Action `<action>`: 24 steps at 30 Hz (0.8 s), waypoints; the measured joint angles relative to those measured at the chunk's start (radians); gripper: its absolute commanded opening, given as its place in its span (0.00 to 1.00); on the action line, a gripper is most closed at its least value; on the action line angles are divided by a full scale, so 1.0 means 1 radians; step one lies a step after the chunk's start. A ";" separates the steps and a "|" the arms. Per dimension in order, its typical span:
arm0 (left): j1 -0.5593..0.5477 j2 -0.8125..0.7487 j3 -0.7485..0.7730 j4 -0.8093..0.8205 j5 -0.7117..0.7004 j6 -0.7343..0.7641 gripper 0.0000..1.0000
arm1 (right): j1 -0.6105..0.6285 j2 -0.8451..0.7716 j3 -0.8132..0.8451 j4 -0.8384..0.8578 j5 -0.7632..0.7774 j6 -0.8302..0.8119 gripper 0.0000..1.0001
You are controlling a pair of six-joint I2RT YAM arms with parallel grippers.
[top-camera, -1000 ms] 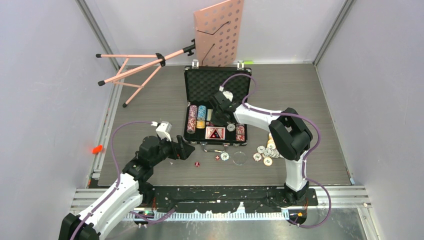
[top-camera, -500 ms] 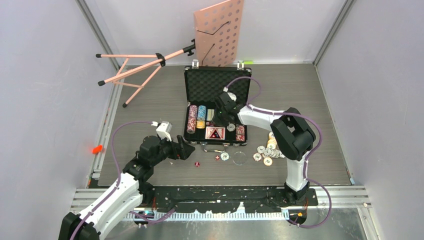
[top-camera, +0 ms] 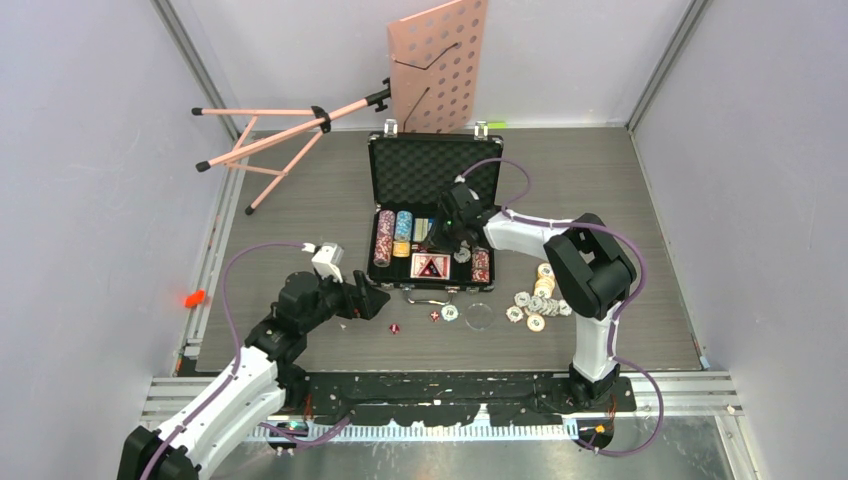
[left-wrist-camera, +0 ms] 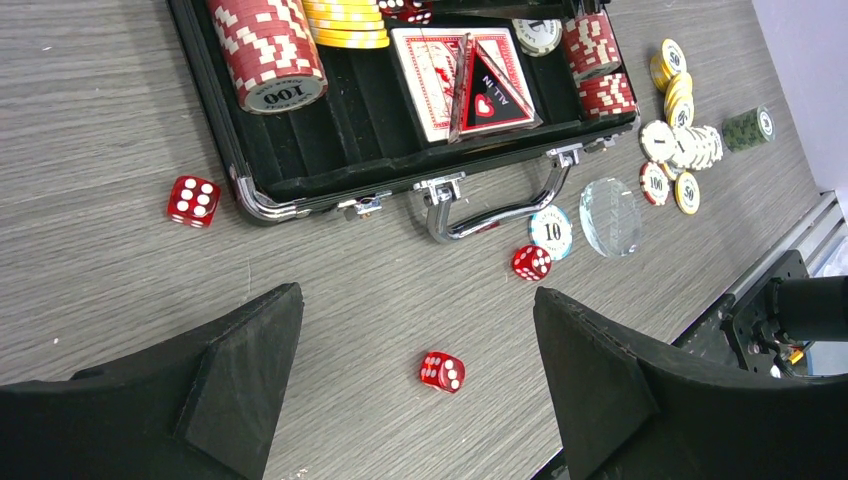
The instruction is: Pack up texas hold em set
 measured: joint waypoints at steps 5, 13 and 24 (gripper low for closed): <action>0.000 -0.005 0.000 0.000 0.000 0.000 0.88 | -0.005 0.000 -0.006 0.008 -0.008 0.008 0.24; 0.000 -0.005 0.000 -0.001 0.000 0.001 0.89 | -0.016 0.000 -0.022 0.036 -0.040 0.029 0.22; 0.000 0.009 0.000 -0.005 -0.002 0.005 1.00 | -0.019 -0.002 -0.027 0.037 -0.036 0.029 0.36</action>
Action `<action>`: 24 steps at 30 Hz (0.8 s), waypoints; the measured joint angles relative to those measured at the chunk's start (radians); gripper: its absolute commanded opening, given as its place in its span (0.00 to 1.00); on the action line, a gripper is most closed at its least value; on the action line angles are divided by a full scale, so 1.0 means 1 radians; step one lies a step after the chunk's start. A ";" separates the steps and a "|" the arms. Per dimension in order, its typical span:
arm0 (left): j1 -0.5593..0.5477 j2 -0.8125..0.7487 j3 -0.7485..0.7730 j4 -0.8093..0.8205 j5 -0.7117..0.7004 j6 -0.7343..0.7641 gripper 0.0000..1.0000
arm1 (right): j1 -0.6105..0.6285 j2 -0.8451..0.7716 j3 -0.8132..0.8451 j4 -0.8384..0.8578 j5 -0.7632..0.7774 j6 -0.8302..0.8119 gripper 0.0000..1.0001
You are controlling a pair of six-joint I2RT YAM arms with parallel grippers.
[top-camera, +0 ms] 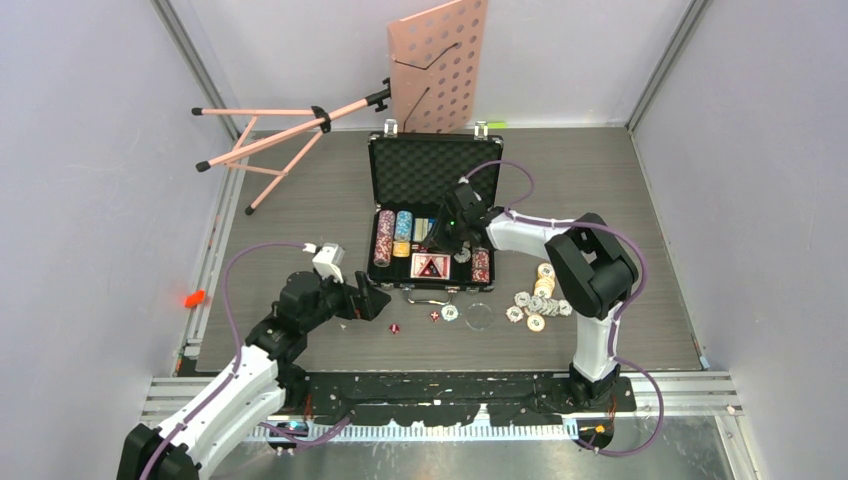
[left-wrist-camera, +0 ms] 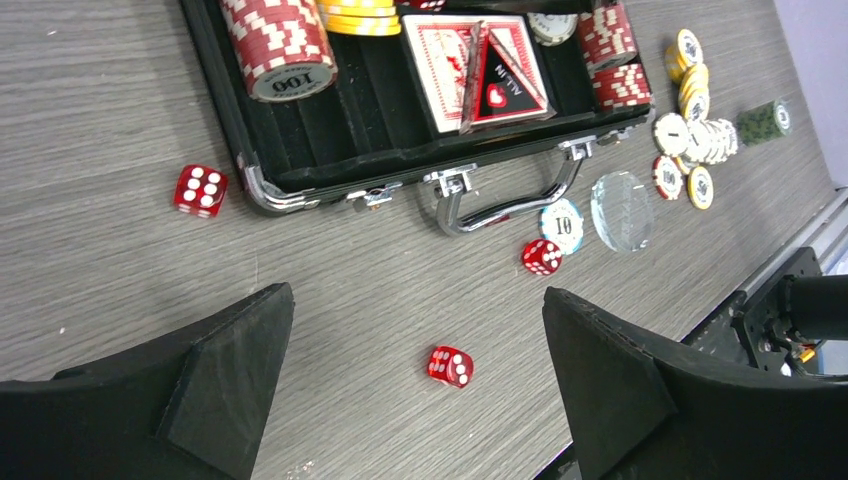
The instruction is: Pack up texas hold em set
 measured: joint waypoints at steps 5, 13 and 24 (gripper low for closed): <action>0.000 -0.003 0.005 -0.037 -0.020 0.008 1.00 | 0.002 -0.046 0.000 -0.067 0.050 -0.038 0.40; 0.000 -0.011 0.006 -0.055 0.016 0.017 0.91 | 0.031 -0.231 0.000 -0.204 0.129 -0.140 0.47; -0.102 0.023 0.055 -0.110 0.040 0.018 0.87 | 0.225 -0.566 -0.240 -0.243 0.128 -0.322 0.40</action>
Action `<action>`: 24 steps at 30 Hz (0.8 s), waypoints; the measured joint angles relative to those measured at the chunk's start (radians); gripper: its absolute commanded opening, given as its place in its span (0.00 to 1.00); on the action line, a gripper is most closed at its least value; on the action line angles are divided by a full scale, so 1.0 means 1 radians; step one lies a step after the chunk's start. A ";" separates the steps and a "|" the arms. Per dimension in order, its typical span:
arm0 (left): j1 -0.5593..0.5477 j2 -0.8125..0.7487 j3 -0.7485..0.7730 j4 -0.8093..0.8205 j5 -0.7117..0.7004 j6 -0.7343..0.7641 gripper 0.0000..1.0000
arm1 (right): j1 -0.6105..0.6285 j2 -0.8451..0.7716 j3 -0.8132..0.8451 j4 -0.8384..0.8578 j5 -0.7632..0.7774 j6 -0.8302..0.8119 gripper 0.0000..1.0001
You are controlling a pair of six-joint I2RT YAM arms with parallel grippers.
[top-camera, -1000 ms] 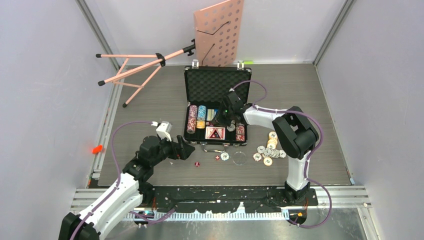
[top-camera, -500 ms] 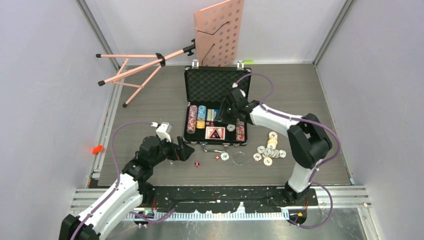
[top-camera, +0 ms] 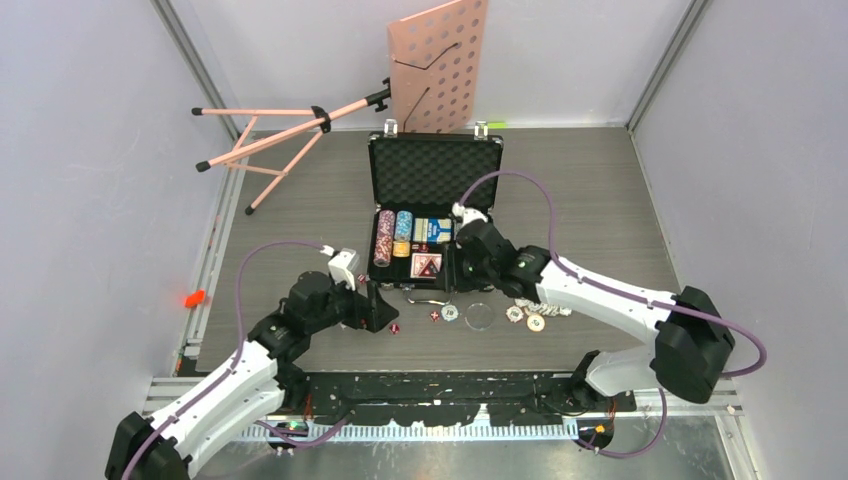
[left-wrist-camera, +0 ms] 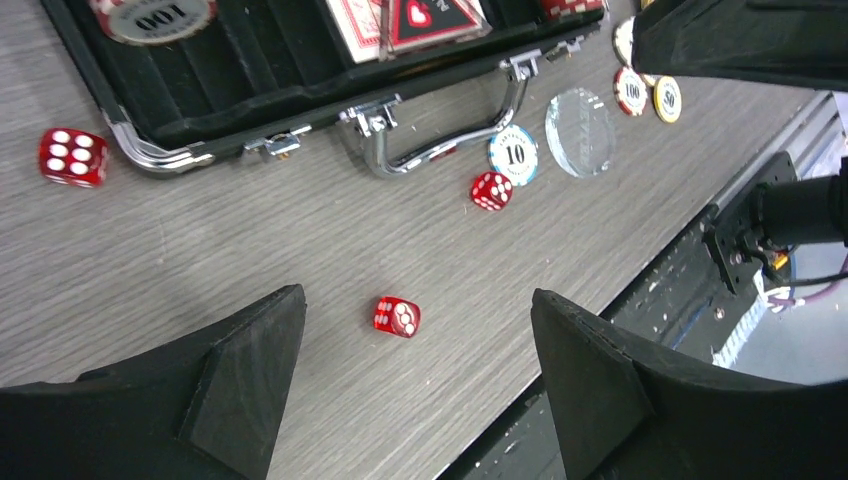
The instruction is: Pack up texas hold em set
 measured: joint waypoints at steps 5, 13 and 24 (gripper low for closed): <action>-0.018 0.026 0.003 -0.007 -0.003 0.008 0.84 | 0.045 -0.051 -0.140 0.044 -0.002 -0.008 0.40; -0.018 -0.029 0.002 -0.023 -0.031 0.029 0.85 | 0.211 0.050 -0.150 0.052 0.063 -0.037 0.39; -0.018 -0.212 -0.051 -0.024 -0.065 0.026 0.86 | 0.257 0.215 -0.045 0.033 0.180 -0.071 0.39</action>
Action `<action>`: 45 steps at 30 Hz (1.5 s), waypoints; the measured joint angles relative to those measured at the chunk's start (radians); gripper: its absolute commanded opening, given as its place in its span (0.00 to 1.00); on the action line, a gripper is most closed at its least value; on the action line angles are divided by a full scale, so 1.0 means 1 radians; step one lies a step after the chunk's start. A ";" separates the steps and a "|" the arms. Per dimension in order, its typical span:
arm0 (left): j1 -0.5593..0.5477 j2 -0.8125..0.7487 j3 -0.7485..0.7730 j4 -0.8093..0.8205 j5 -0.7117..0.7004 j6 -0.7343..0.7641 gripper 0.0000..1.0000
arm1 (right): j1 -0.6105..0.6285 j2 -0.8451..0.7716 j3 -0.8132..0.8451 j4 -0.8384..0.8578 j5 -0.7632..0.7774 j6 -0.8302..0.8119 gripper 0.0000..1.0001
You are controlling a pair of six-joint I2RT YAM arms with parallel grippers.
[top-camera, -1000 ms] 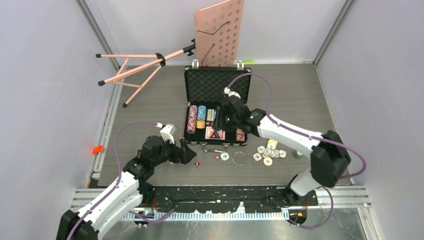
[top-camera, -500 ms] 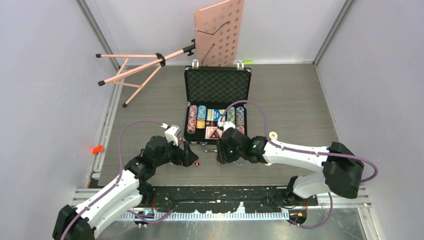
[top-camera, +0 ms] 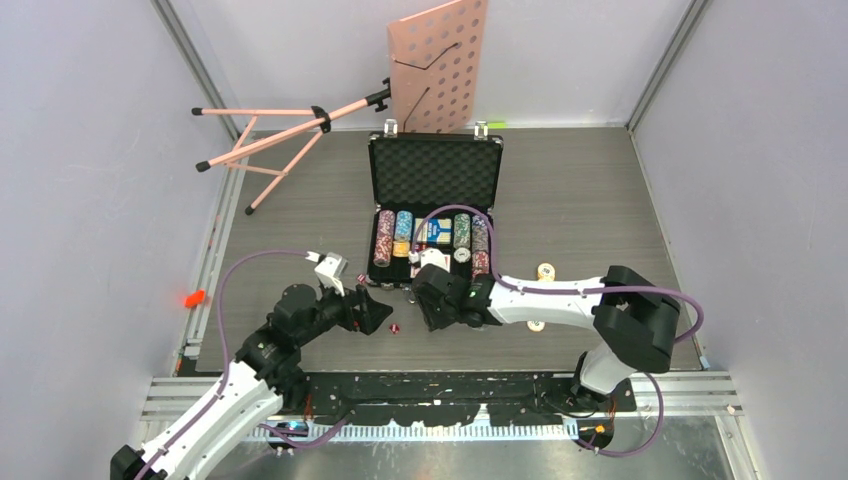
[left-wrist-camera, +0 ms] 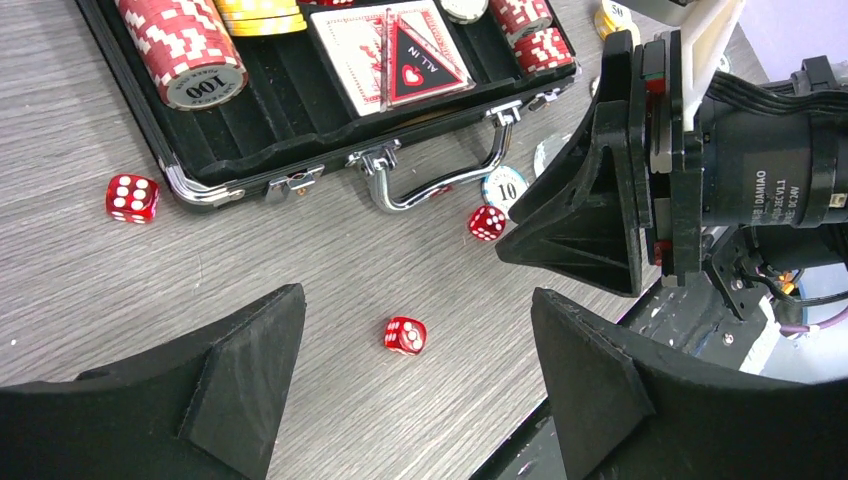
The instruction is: Pack up texas hold em set
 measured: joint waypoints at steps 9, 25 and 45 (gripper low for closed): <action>0.000 0.045 0.000 0.000 0.001 0.000 0.86 | 0.008 0.058 0.040 -0.017 0.053 -0.025 0.39; 0.000 0.029 0.000 0.000 0.000 0.000 0.86 | 0.008 0.068 0.050 -0.049 0.098 -0.049 0.38; 0.000 0.029 0.000 0.000 0.000 0.000 0.86 | 0.008 0.101 0.063 -0.052 0.094 -0.048 0.46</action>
